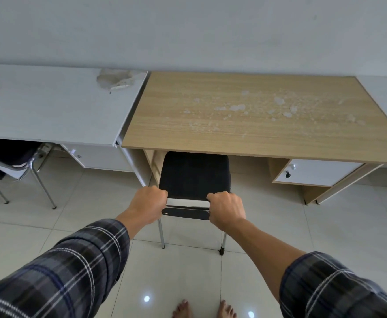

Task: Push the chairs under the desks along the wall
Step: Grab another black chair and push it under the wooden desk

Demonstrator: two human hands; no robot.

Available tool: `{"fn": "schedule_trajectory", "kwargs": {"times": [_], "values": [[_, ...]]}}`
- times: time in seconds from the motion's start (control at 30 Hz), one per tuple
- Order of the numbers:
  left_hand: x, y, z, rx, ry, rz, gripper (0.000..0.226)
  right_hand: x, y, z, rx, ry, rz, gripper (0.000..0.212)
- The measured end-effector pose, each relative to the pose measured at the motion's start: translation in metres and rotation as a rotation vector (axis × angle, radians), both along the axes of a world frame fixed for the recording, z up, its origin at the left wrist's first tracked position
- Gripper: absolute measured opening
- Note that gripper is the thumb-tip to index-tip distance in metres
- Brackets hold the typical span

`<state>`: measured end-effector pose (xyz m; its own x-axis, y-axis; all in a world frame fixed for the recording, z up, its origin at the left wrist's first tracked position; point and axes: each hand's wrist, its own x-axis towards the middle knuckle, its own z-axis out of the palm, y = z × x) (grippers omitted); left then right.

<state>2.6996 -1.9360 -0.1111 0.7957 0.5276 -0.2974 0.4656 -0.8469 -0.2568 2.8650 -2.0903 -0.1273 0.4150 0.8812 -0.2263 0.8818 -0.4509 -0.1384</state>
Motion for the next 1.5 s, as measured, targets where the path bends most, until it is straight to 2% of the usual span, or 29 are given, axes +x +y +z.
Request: {"fn": "schedule_trajectory", "kwargs": {"times": [0.37, 0.53, 1.0, 1.5], "values": [[0.024, 0.032, 0.000, 0.028, 0.009, 0.045, 0.012, 0.032, 0.041, -0.003, 0.035, -0.010, 0.065, 0.007], [0.036, 0.068, 0.001, -0.001, -0.015, 0.038, 0.010, 0.040, 0.071, 0.002, 0.035, -0.022, 0.053, 0.014], [0.065, 0.143, -0.002, -0.022, -0.057, 0.001, 0.015, 0.064, 0.142, 0.002, 0.012, -0.043, 0.004, 0.015], [0.078, 0.177, -0.001, -0.031, -0.071, -0.066, 0.014, 0.081, 0.169, -0.003, 0.049, -0.041, 0.030, 0.011]]}}
